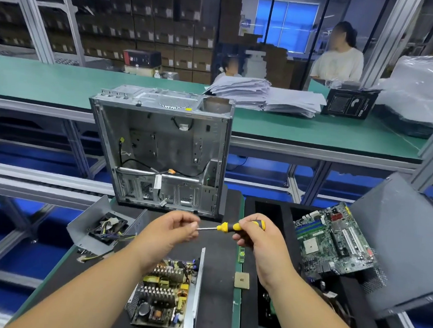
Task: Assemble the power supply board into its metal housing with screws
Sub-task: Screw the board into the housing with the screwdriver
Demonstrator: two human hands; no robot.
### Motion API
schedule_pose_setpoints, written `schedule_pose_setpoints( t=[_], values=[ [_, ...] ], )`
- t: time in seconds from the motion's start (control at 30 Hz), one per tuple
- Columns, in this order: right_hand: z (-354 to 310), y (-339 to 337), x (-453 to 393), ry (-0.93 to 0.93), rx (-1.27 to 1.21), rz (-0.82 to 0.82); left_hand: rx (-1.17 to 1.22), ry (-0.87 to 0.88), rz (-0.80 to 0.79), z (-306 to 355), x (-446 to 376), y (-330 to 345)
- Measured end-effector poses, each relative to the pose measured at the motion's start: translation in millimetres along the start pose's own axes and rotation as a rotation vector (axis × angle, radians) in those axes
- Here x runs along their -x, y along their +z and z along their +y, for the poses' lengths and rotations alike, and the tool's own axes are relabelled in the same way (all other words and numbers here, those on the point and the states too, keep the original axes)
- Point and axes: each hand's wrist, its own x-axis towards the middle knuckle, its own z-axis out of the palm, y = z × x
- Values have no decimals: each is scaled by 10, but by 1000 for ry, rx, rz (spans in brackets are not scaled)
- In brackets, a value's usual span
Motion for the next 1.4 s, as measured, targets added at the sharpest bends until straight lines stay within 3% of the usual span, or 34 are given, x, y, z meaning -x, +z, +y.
schedule_pose_setpoints(
  t=[0.2,0.47,0.7,0.93,1.4],
  values=[
    [108,67,137,21,96,65,-536,102,74,-215,47,-345],
    [151,316,526,-25,443,156,-1058,222,-305,-743,135,-547],
    [210,543,870,-45,775,173,-1275,375,-278,-1148,185,-491],
    [294,739,999,-29,996,137,-1330,337,-299,-1134,68,-469],
    [532,691,1013,2,1067,81,-1393,398,-266,-1154,-5,-485]
  ],
)
